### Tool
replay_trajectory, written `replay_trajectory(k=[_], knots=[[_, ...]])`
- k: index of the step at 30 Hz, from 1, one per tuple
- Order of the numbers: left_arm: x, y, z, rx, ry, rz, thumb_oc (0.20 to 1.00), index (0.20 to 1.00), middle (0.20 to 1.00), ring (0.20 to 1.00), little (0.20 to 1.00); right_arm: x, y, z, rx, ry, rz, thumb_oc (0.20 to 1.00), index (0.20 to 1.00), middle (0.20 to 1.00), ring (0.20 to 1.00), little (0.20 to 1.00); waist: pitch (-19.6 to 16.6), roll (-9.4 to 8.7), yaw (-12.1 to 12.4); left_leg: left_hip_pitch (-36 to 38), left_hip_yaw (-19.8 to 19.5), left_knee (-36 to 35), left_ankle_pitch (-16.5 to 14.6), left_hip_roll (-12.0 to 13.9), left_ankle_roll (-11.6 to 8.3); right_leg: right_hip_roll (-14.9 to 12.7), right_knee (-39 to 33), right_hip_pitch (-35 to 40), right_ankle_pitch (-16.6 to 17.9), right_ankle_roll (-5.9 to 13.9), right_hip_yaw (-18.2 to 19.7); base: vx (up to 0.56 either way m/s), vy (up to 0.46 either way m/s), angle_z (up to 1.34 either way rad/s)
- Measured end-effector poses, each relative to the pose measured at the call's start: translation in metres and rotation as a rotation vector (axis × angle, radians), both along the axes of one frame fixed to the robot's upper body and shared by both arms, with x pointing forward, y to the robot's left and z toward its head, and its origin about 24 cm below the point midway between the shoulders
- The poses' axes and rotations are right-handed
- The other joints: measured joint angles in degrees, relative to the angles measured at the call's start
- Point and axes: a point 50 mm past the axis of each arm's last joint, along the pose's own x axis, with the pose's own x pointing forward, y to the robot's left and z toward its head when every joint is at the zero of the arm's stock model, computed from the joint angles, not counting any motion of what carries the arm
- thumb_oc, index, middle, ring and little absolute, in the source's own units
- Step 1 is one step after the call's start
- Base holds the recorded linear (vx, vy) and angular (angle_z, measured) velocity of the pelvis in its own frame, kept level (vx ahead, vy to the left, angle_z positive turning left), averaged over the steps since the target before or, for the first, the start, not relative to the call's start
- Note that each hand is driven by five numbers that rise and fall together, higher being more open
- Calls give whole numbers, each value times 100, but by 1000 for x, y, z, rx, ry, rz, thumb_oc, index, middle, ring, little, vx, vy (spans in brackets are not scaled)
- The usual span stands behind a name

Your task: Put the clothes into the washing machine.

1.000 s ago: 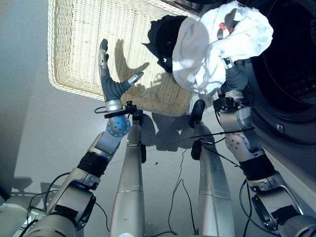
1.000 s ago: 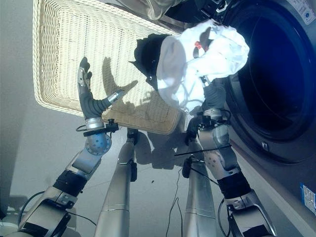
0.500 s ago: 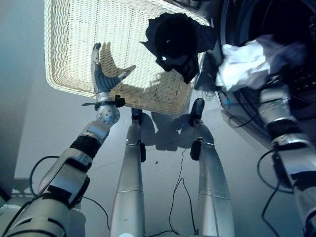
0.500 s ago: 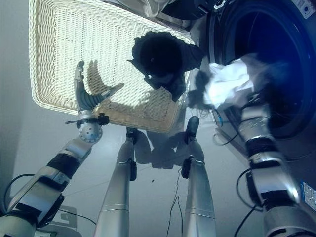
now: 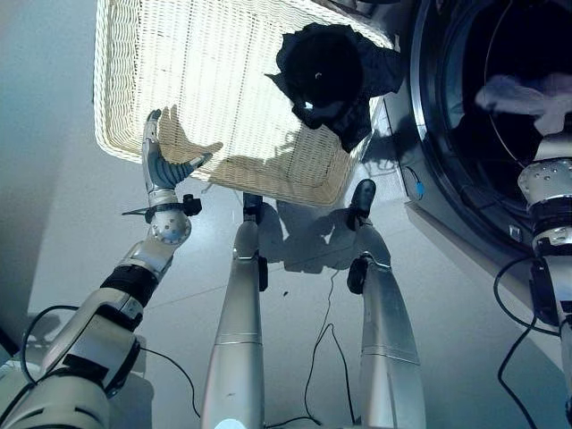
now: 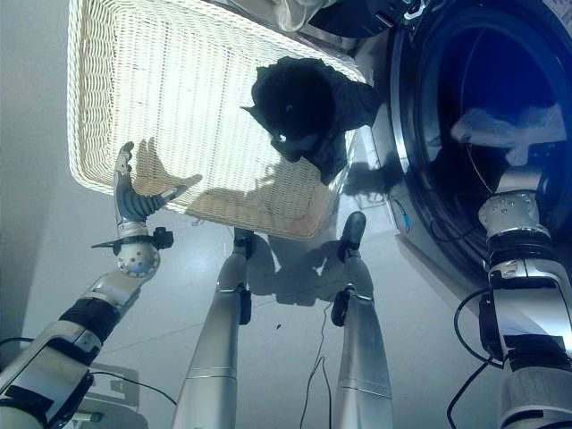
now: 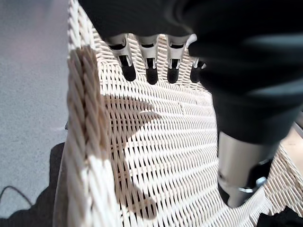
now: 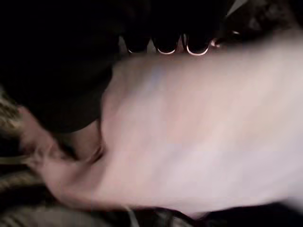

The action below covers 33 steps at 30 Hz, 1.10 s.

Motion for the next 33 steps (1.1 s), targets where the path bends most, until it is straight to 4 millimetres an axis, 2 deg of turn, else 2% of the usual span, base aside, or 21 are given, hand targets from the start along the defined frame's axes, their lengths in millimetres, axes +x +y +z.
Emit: replay_trajectory(k=[1,3,5,6,8,12,14,16,18,19,21,23,24,30,33], knots=[[1,-1,2,2,-4,-5,1000,1000,1000,1000,1000,3,1,-3,-8,33,30,1000,1000,1000,1000,1000,0,0,0,0,-13,0,0,-3,0,-3,-1,7,0,0,-11,2,-31,4],[3,-2,10,14,-14,-18,1000,1000,1000,1000,1000,14,8,-17,-156,259,121,1000,1000,1000,1000,1000,0,0,-24,2,-52,2,1,-3,1,-4,-23,45,1,-1,-52,-1,-14,2],[4,-3,13,15,-22,-20,1000,1000,1000,1000,1000,18,11,-23,-210,355,156,1000,1000,1000,1000,1000,0,0,-48,2,-62,2,3,-3,3,-8,-31,55,3,-1,-65,-3,-15,1],[6,-4,17,7,-26,-24,1000,1000,1000,1000,1000,21,14,-30,-343,551,159,1000,1000,1000,1000,1000,0,0,-61,3,-66,5,7,-1,6,-8,-51,73,11,-3,-85,0,0,0],[7,-5,20,4,-31,-25,1000,1000,1000,1000,1000,24,17,-34,-437,687,165,1000,1000,1000,1000,1000,0,0,-49,2,-68,5,8,-3,8,-12,-56,73,4,11,-88,-4,-34,-1],[8,-5,22,6,-31,-24,1000,1000,1000,1000,1000,28,26,-19,-648,832,99,1000,1000,1000,1000,1000,-2,3,-119,-5,-73,-25,10,-3,8,-12,-79,62,-4,30,-97,0,0,0],[8,-6,24,6,-32,-25,1000,1000,1000,1000,1000,29,29,-11,-693,826,73,1000,1000,1000,1000,1000,-2,3,-145,-11,-75,-66,17,-3,6,-12,-81,37,-4,30,-99,0,0,0],[9,-6,25,6,-34,-25,1000,1000,1000,1000,1000,27,36,13,-774,789,-7,1000,1000,1000,1000,1000,-3,6,-144,-59,-82,-115,35,6,-7,0,-82,-44,-4,26,-99,0,0,0],[9,-8,23,2,-29,-26,1000,1000,1000,1000,1000,27,48,27,-855,753,-75,1000,1000,1000,1000,1000,-3,8,-142,-82,-80,-118,37,8,-10,1,-76,-76,-6,21,-99,0,0,0],[9,-8,23,2,-29,-26,1000,1000,1000,1000,1000,27,48,27,-855,753,-75,1000,1000,1000,1000,1000,-3,8,-142,-82,-80,-118,37,8,-10,1,-76,-76,-6,21,-99,0,0,0],[10,-11,23,-8,-30,-33,1000,1000,1000,1000,1000,27,61,35,-916,716,-111,1000,1000,1000,1000,1000,-3,11,-131,-81,-80,-134,37,1,-10,-5,-67,-81,-10,-5,-98,-6,36,2],[11,-16,20,-27,-32,-36,1000,1000,1000,1000,1000,26,79,37,-1018,674,-167,1000,1000,1000,1000,1000,-3,12,-131,-82,-76,-166,39,-11,-8,-23,-27,-118,-39,-1,-96,0,0,0],[11,-16,20,-27,-32,-36,1000,1000,1000,1000,1000,26,79,37,-1018,674,-167,1000,1000,1000,1000,1000,-3,12,-131,-82,-76,-166,39,-11,-8,-23,-27,-118,-39,-1,-96,0,0,0],[11,-19,17,-67,-45,-15,1000,1000,1000,1000,1000,19,116,12,-1238,616,-239,1000,1000,1000,1000,1000,-3,14,-161,-87,-19,-208,39,-23,-8,-45,103,-239,-142,23,-62,-1,5,0],[12,-25,16,-90,-46,-23,1000,1000,1000,1000,1000,19,123,8,-1284,608,-252,1000,1000,1000,1000,1000,-4,14,-170,-93,-13,-233,42,-19,-15,-45,160,-290,-185,13,-54,0,0,0]])
